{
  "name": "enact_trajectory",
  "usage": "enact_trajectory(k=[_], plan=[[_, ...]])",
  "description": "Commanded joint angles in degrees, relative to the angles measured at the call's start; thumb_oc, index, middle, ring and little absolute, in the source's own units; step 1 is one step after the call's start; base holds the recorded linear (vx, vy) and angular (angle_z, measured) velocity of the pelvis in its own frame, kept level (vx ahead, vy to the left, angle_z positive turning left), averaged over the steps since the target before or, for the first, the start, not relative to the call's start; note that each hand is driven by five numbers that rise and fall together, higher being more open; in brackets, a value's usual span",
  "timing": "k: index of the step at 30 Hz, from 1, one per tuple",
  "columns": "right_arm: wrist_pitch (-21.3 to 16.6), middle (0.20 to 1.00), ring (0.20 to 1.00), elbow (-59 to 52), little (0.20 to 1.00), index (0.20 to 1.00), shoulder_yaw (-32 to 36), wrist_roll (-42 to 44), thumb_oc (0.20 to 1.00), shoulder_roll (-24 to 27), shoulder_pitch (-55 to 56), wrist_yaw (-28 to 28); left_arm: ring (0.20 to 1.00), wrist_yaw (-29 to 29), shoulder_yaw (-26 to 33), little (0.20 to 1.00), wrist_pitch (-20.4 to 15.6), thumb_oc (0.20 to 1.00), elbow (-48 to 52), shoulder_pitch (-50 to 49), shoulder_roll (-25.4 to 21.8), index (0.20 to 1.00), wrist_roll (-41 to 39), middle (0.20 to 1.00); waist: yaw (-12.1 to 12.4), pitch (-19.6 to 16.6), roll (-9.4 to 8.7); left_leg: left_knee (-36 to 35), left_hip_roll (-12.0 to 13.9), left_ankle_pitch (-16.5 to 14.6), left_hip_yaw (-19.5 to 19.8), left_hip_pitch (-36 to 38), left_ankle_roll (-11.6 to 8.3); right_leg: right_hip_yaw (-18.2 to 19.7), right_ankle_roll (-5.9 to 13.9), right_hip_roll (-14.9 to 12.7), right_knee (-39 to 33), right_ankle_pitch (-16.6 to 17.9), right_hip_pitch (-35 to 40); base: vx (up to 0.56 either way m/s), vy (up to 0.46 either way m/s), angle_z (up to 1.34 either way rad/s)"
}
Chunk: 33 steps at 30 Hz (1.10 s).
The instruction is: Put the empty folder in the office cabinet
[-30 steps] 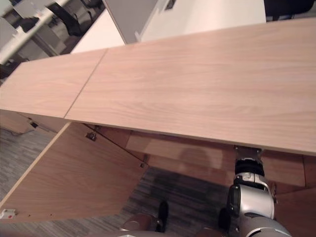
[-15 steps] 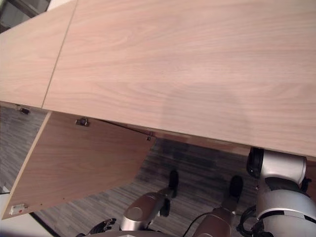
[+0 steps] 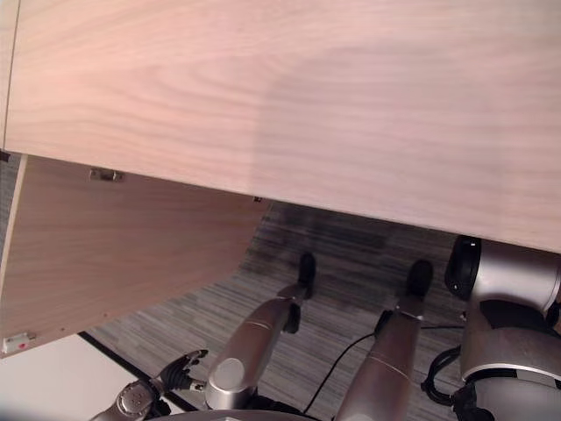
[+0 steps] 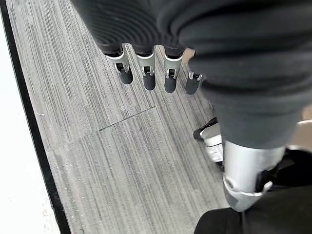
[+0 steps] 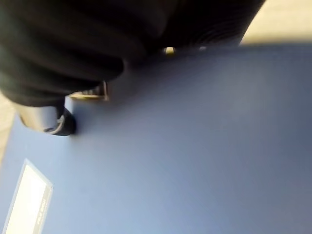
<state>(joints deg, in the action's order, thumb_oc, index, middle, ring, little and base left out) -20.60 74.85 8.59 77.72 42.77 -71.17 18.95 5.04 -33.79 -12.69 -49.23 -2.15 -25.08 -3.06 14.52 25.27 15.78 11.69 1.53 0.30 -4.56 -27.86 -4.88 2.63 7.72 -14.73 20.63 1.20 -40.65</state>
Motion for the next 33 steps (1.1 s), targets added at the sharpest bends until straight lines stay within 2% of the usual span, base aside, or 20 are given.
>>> enact_trajectory(k=[1, 13, 26, 28, 29, 30, 33], plan=[[-2.8, 0.2, 0.2, -2.2, 0.2, 0.2, -5.3, 0.7, 0.2, 8.1, -1.1, -0.3, 1.0, -0.9, 0.2, 1.0, 0.3, 1.0, -1.2, -0.9, -2.2, 1.0, 0.0, 1.0, -1.5, 0.6, 2.76, 5.2, 2.4, -1.8, 4.1, -4.7, -1.8, -3.0, 0.14, 2.7, 9.6, -15.4, 5.6, 0.0, -0.02, -0.03], [-2.7, 0.2, 0.2, -0.5, 0.2, 0.2, -5.2, 2.7, 0.2, 7.2, -1.2, 0.1, 1.0, -2.8, 0.8, 1.0, 0.3, 1.0, -2.2, 0.9, -1.6, 1.0, 0.6, 1.0, -2.3, 1.1, 1.46, 5.4, 2.5, -2.4, 4.1, -6.1, -1.65, -2.7, -0.35, 3.6, 10.9, -15.6, 3.2, 0.0, -0.01, 0.0], [-2.0, 0.2, 0.2, 2.0, 0.2, 0.2, -3.0, 2.5, 0.2, 3.6, 1.6, 2.0, 1.0, -4.5, 0.9, 1.0, 0.5, 1.0, -1.9, 3.1, -1.3, 1.0, -0.1, 1.0, -3.0, 2.7, -0.43, 10.6, 3.1, -4.3, 5.2, -8.8, -1.56, -3.1, -1.3, 4.4, 14.3, -17.1, 2.2, -0.01, -0.022, 0.0], [-2.0, 0.2, 0.2, 2.0, 0.2, 0.2, -3.2, 2.5, 0.2, 3.2, 1.7, 2.1, 1.0, -4.7, 1.1, 1.0, 0.7, 1.0, -1.9, 3.7, -1.6, 1.0, -0.6, 1.0, -3.3, 3.1, -0.83, 12.9, 3.3, -4.9, 5.6, -10.4, -1.52, -3.0, -1.66, 4.6, 16.2, -17.7, 1.0, 0.03, -0.025, -0.01], [-2.1, 0.2, 0.2, 1.2, 0.2, 0.2, -3.9, 2.5, 0.2, 2.5, 2.2, 1.9, 1.0, -6.8, 0.7, 1.0, 0.6, 1.0, -1.4, 8.3, -2.9, 1.0, 0.3, 1.0, -4.7, 3.0, -1.94, 16.3, 3.7, -7.4, 6.3, -11.3, -1.61, -2.1, -2.02, 5.2, 18.5, -20.3, 0.6, 0.07, -0.038, 0.11], [-3.7, 0.2, 0.2, 0.9, 0.2, 0.2, -4.8, 2.3, 0.2, -0.1, 1.0, 3.7, 1.0, -7.9, 0.8, 1.0, 2.4, 1.0, -3.5, 14.0, -3.3, 1.0, 0.6, 1.0, -4.9, 3.3, -2.81, 18.8, 4.3, -8.0, 6.7, -13.2, -1.57, -2.0, -2.41, 5.5, 20.7, -20.6, -1.0, 0.07, -0.055, 0.16], [-3.8, 0.2, 0.2, -0.7, 0.2, 0.2, -4.1, 1.0, 0.2, -3.3, 0.7, 4.7, 1.0, -9.8, 1.9, 1.0, 2.7, 1.0, -6.5, 15.6, -0.1, 1.0, -1.2, 1.0, -5.7, 4.1, -4.5, 25.8, 4.9, -11.3, 7.8, -16.5, -0.96, -1.8, -3.12, 5.9, 26.0, -22.9, -3.6, 0.0, -0.057, -0.15]])
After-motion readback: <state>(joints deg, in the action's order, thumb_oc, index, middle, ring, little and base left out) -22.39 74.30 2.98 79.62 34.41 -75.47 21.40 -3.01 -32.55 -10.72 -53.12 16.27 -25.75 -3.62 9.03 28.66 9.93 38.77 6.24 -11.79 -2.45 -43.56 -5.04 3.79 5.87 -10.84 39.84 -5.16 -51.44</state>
